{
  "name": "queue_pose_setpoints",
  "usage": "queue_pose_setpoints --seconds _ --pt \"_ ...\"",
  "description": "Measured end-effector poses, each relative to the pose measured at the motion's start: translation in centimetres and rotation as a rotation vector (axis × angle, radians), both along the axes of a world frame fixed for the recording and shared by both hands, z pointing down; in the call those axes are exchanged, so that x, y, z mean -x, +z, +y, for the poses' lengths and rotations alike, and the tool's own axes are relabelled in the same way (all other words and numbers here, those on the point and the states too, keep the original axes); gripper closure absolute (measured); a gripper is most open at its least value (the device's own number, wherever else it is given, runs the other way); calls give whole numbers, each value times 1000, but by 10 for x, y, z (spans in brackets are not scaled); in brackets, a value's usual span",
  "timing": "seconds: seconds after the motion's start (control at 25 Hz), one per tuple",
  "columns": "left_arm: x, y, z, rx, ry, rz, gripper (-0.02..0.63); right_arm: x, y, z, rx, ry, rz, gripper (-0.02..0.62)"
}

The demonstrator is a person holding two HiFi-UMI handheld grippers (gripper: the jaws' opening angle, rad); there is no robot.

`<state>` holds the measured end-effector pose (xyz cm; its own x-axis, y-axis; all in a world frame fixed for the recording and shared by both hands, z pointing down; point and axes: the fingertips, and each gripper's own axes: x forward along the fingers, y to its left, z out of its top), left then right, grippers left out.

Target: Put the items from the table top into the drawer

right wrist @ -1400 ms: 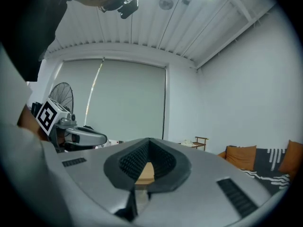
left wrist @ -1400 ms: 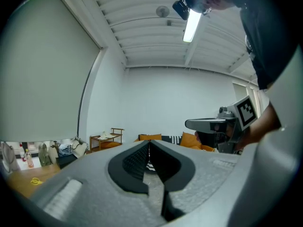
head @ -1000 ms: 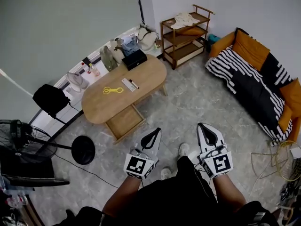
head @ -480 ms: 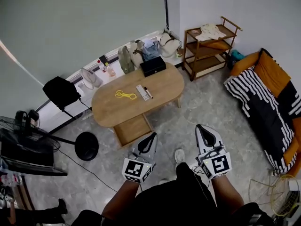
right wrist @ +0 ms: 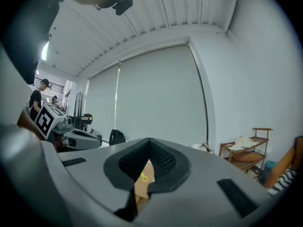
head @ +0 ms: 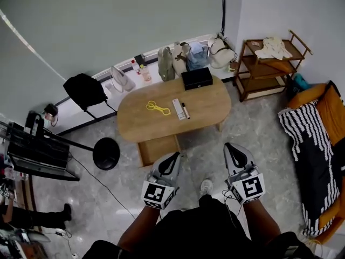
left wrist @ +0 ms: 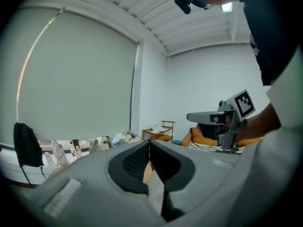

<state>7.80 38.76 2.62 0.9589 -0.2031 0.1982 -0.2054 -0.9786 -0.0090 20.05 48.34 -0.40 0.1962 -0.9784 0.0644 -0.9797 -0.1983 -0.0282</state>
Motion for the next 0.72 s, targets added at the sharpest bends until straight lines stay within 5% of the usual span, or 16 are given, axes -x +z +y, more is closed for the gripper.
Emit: queue_pose_setpoints --seconds 0.28,0.72 --pt "-5 10 -37 18 -137 -30 588 -23 10 -59 -18 -124 -30 598" --pt "25 16 -122 42 -271 -20 588 2 18 -164 -1 -251 -31 598"
